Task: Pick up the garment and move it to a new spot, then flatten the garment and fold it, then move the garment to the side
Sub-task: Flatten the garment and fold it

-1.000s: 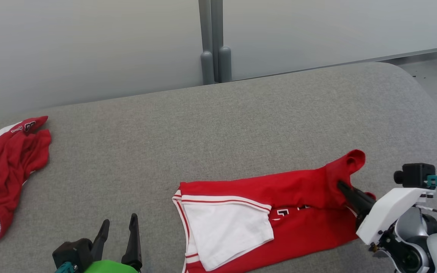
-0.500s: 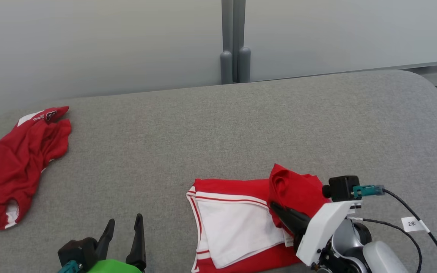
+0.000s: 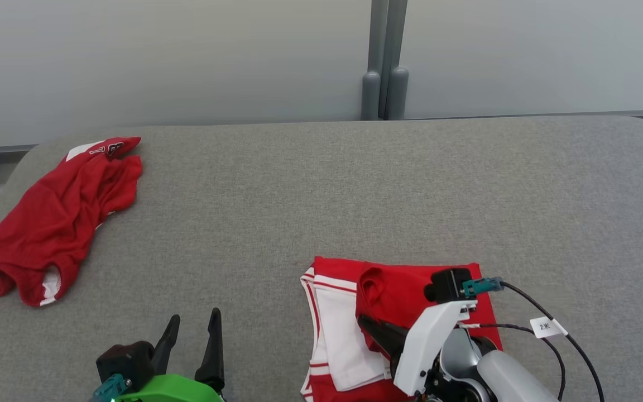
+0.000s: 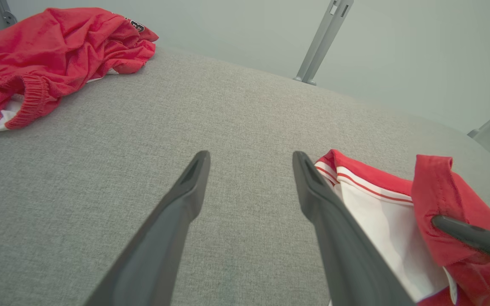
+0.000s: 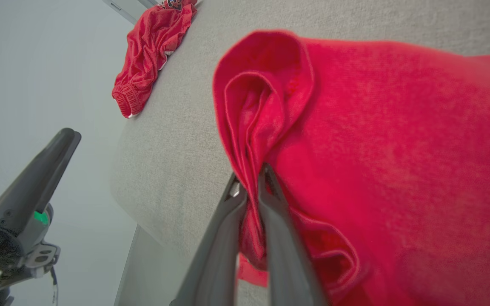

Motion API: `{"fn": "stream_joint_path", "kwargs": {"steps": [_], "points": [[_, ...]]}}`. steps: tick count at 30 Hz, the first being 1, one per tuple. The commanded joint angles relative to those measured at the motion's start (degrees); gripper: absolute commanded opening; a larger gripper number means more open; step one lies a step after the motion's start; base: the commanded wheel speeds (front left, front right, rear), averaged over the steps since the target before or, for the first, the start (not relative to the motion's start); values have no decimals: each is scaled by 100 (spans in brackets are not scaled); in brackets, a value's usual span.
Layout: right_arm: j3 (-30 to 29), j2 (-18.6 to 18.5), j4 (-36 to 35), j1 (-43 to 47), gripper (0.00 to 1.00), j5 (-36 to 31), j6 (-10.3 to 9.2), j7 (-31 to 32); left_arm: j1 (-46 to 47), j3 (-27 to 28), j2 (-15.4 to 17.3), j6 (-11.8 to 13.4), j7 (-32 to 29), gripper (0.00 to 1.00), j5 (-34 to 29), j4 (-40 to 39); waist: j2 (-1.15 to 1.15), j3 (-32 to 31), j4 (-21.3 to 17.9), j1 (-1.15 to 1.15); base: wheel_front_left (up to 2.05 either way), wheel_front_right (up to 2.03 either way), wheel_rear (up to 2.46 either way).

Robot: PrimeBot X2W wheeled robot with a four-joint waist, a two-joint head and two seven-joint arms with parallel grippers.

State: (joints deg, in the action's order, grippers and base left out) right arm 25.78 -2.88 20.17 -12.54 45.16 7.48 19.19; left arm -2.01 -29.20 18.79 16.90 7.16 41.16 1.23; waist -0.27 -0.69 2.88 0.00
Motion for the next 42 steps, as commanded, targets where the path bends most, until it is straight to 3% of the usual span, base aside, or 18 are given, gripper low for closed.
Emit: {"fn": "stream_joint_path", "kwargs": {"steps": [1, 11, 12, 13, 14, 26, 30, 36, 42], "points": [[81, -7, 162, -126, 0, 62, 2, -88, 106, 7, -14, -16, 26, 100, -36, 22, 27, 10, 69, 0, 0, 0, 0], [759, -5, 1101, -683, 0, 478, 2, -487, 150, -16, -36, -26, 48, 100, 1, 80, 27, 8, 180, 0, 0, 0, 0], [825, -4, 1169, -732, 15, 538, 2, -530, 151, -16, -38, -24, 51, 100, 6, 86, 27, 7, 183, 0, 0, 0, 0], [972, -2, 1287, -831, 80, 624, 2, -596, 154, -15, -42, -23, 52, 100, 17, 95, 27, 6, 188, 0, 0, 0, 0], [1092, -5, 1361, -934, 100, 703, 2, -720, 157, -19, -41, -23, 52, 100, 26, 101, 27, 2, 192, 0, 0, 0, 0], [1532, -11, 864, -1149, 100, 1315, 2, -1198, 114, -21, -19, 25, 107, 100, 20, 58, 27, -34, 69, 0, 0, 0, 0], [1234, -17, 701, -1220, 100, 1300, 2, -1533, 129, -56, -16, 54, 100, 100, -27, 9, 27, -44, 15, 0, 0, 0, 0], [371, -273, 627, -1152, 100, 695, 2, -2012, 97, -112, -34, 96, 102, 100, -62, -55, 27, -72, -87, 0, 0, 0, 0], [-320, -471, 411, -840, 100, 8, 2, -2108, 74, -166, -78, 101, 89, 100, -59, -64, 27, -83, -225, 0, 0, 0, 0]]}}
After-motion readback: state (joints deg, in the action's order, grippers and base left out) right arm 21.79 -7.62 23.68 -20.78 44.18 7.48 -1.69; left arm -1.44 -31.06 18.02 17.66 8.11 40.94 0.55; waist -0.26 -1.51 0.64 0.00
